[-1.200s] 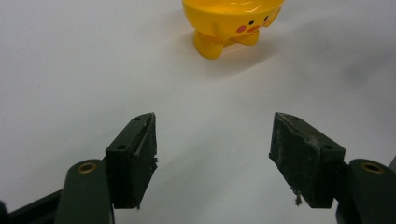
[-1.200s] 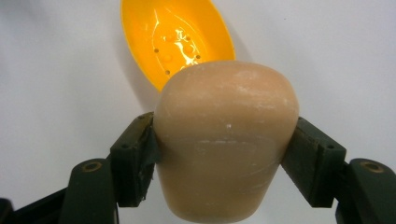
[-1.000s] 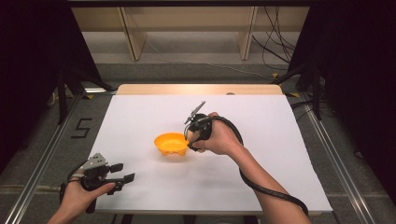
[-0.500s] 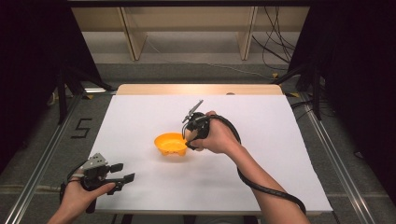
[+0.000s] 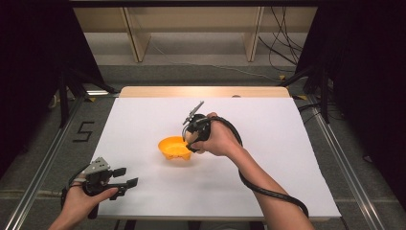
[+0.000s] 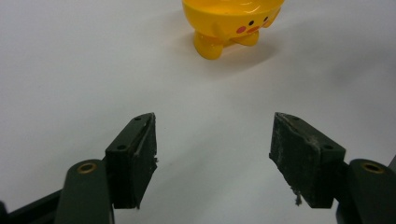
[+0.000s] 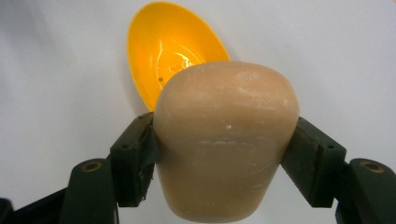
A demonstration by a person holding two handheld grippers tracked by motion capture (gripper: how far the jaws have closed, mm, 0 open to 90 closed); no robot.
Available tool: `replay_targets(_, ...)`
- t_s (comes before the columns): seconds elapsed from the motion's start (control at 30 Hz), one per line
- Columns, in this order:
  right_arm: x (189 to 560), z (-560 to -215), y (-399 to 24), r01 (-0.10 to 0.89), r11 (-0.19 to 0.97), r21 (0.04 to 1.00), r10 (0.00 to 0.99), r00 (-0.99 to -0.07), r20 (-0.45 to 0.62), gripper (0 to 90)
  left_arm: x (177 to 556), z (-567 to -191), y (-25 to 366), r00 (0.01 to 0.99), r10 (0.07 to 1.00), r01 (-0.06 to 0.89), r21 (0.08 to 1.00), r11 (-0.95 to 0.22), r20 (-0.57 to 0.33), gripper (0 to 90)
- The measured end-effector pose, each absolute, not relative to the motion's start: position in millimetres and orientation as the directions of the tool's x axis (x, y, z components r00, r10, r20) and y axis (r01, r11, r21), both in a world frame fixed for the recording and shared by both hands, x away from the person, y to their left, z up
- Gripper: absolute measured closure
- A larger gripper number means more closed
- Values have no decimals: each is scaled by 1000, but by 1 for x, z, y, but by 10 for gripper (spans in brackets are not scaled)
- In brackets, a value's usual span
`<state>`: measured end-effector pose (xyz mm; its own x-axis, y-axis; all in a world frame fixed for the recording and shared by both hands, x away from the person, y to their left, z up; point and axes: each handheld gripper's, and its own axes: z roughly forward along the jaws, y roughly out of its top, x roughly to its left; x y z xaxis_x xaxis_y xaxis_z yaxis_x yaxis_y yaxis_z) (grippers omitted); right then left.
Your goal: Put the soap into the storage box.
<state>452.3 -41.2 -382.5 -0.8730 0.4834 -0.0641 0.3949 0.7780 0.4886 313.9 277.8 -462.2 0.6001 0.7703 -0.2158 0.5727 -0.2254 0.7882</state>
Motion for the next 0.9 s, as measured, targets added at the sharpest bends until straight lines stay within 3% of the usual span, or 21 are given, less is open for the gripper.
replay_targets(0.9, 460, -383, -23, 380, 776, 503, 465, -884, -49, 335, 314, -462, 277, 599, 772, 566, 795, -218, -215, 313)
